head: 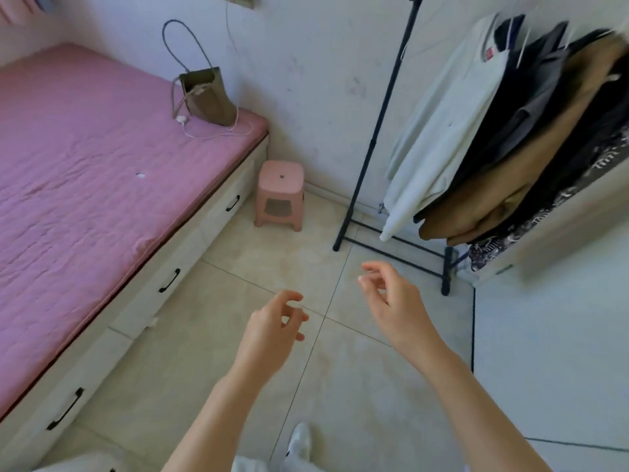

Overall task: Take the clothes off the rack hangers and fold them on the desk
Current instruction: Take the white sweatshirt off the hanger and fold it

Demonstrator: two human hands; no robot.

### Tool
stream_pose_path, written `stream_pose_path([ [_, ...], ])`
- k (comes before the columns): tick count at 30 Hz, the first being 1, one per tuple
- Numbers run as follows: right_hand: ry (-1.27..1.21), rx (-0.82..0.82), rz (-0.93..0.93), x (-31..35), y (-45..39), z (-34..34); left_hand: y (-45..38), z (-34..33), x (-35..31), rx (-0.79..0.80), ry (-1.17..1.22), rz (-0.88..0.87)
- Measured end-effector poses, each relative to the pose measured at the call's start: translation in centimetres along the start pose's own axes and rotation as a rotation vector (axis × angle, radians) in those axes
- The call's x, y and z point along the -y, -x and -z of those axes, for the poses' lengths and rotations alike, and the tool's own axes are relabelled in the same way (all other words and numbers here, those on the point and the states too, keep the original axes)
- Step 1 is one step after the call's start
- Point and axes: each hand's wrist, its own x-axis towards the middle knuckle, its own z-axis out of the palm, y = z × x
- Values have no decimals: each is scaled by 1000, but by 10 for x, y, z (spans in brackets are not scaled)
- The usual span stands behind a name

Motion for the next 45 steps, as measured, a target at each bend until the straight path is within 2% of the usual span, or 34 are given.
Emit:
stream_pose_path([
  [6,-9,-214,90,-8,-81,102,-81,-73,-90,104,-102,-145],
  [17,-32,-307,49,-15,-267,249,-258,-147,-262,155,-207,-397],
  [23,-20,-407,3,-7,-360,319,-346,-166,-347,225,-211,-458],
  [28,-132,-458,-60,-6,-421,367,-405,-191,-405,229,-233,-534],
  [31,-228,-446,-99,-5,-453,388,-434,-209,-434,247,-226,-547],
  [36,-227,-453,-136,-18,-515,418,-473,-246,-471,262,-244,-537],
  [45,-445,-405,-349,-64,-618,445,-518,-305,-500,194,-152,-350],
])
